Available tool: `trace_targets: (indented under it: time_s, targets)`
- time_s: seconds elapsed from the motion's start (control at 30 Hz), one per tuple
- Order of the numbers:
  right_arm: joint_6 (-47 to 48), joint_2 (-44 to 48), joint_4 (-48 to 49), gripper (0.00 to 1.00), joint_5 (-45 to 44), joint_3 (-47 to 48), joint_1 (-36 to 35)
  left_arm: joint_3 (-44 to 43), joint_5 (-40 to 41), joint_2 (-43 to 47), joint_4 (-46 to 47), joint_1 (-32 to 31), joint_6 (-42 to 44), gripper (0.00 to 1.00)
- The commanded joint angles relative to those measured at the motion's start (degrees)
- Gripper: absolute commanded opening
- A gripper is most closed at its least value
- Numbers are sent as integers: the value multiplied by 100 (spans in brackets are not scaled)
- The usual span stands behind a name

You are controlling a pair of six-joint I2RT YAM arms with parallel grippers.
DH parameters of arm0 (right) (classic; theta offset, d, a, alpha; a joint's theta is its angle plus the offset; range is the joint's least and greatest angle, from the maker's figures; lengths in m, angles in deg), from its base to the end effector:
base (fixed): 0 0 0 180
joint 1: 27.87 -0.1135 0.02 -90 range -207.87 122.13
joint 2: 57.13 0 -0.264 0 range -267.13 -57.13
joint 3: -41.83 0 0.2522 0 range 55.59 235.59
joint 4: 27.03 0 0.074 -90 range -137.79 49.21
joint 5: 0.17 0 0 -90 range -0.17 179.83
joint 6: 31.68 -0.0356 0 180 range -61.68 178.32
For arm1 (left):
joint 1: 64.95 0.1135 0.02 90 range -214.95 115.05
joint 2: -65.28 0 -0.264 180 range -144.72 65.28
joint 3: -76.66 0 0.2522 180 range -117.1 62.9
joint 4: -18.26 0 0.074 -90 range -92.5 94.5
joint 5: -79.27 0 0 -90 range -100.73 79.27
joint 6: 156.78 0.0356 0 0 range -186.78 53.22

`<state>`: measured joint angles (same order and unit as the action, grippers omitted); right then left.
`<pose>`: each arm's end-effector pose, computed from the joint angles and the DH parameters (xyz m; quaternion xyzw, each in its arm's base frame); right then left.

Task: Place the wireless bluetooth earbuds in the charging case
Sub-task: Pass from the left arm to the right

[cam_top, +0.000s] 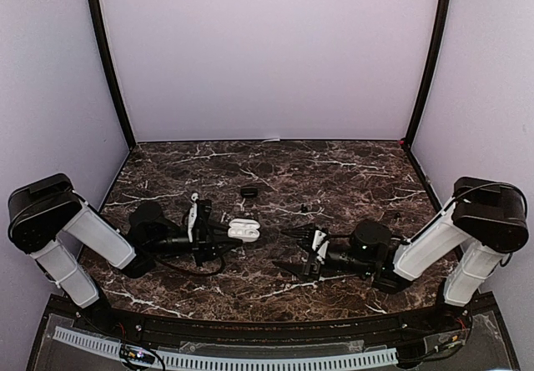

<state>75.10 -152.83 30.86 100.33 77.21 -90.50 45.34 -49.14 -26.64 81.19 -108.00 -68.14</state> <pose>0.1230 0.2516 0.1525 -0.5080 0.5126 0.3292 0.6089 0.1709 -0.1899 0.1618 0.4545 0.5268 -0.4684 0.5446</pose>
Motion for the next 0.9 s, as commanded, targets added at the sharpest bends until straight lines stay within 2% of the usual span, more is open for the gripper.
trace_targets:
  time_s: [0.0, 0.1, 0.2, 0.43, 0.87]
  targets:
    - [-218, 150, -93, 69, 373, 207, -38, -103, 102, 180, 498, -37, -372, 1]
    - [-375, 127, -275, 58, 596, 373, -22, -147, 106, 142, 664, -82, -523, 1]
    - [-582, 97, -221, 54, 745, 444, 39, -179, 125, 107, 806, -160, -569, 1]
    - [-893, 69, -312, 39, 1124, 658, 221, -335, 89, 21, 849, -397, -583, 1]
    - [-1423, 38, -176, 41, 1832, 802, 441, -512, -73, -164, 845, -573, -501, 1]
